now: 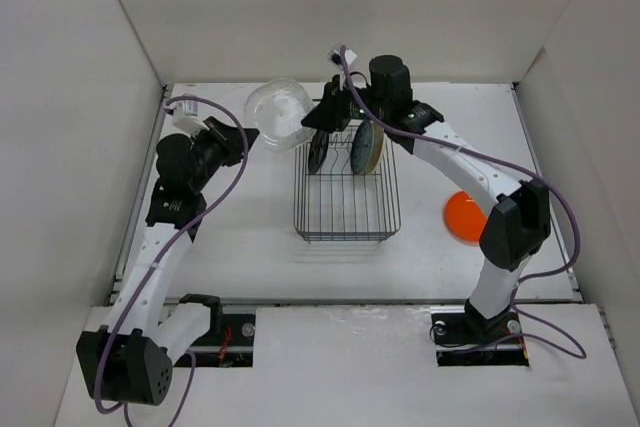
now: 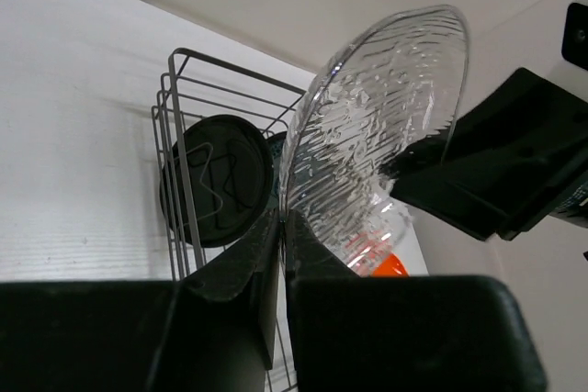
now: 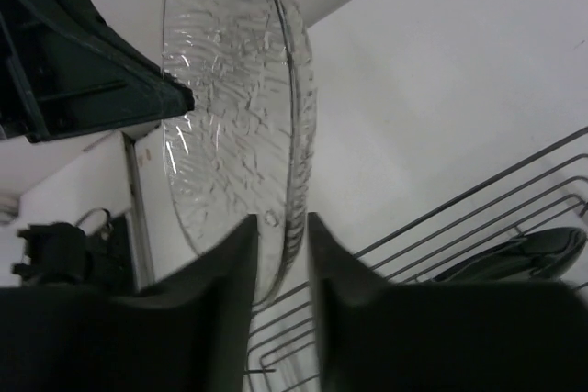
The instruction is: Load the plates into the dish rack
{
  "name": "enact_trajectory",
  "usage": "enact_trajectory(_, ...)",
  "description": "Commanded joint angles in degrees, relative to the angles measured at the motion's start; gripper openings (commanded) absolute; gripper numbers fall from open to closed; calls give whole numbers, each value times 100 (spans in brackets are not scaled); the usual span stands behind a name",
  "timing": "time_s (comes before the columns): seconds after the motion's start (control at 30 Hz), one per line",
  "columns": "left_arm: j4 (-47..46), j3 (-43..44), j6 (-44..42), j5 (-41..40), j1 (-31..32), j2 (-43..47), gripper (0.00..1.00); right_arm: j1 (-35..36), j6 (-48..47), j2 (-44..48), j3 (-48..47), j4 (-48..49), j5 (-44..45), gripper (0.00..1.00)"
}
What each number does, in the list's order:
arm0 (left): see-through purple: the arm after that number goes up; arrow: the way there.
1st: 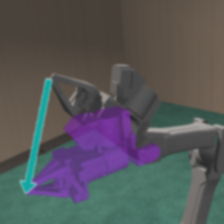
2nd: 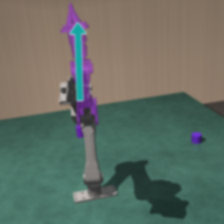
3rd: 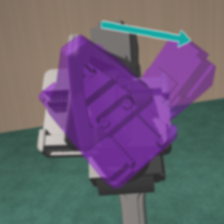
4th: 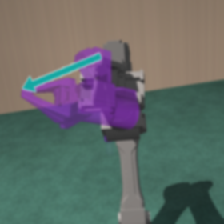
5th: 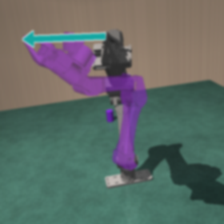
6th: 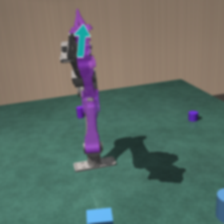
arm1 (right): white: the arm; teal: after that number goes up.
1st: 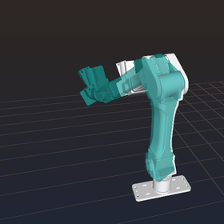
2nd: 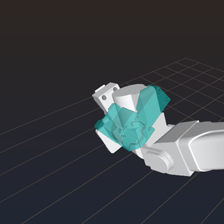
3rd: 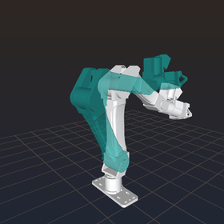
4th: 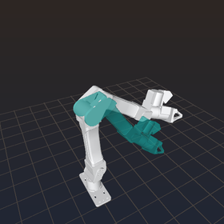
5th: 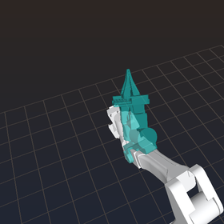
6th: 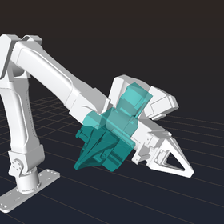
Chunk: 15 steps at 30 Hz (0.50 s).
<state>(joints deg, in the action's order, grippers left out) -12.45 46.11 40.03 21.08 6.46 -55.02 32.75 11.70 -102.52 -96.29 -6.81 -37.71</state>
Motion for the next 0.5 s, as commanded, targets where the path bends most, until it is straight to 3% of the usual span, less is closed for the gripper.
enact_trajectory(0.0, -557, 12, 75, 220, 40, 71, 0, 65, 165, 13, -373, 364, 193, 21)
enact_trajectory(0.07, -557, 12, 75, 221, 40, 9, 0, 65, 253, 13, -434, 364, 334, 13)
enact_trajectory(0.1, -557, 12, 75, 160, 40, 9, 0, 65, 332, 13, -434, 364, 335, 0)
enact_trajectory(0.2, -409, 12, 137, -51, 40, -60, 0, 117, 577, 152, -435, 364, 826, 0)
enact_trajectory(0.23, -329, 65, 137, -112, 40, -61, 6, 117, 674, 232, -434, 364, 975, 0)
enact_trajectory(0.27, -181, 65, 137, -217, 40, -122, 14, 117, 788, 319, -339, 364, 1438, 0)
enact_trajectory(0.3, -66, 126, 76, -314, 40, -175, 32, 178, 894, 425, -286, 269, 1782, 0)
enact_trajectory(0.37, 223, 188, 75, -559, 40, -175, 48, 257, 1061, 689, -285, -310, 2668, 0)
enact_trajectory(0.4, 338, 249, 75, -674, 40, -175, 61, 397, 1062, 750, -346, -599, 3813, 0)
enact_trajectory(0.43, 444, 311, 75, -762, 40, -227, 89, 468, 1062, 803, -460, -1081, 4355, 0)
enact_trajectory(0.47, 558, 311, 75, -868, 40, -228, 97, 538, 1149, 804, -565, -1373, 4891, 0)
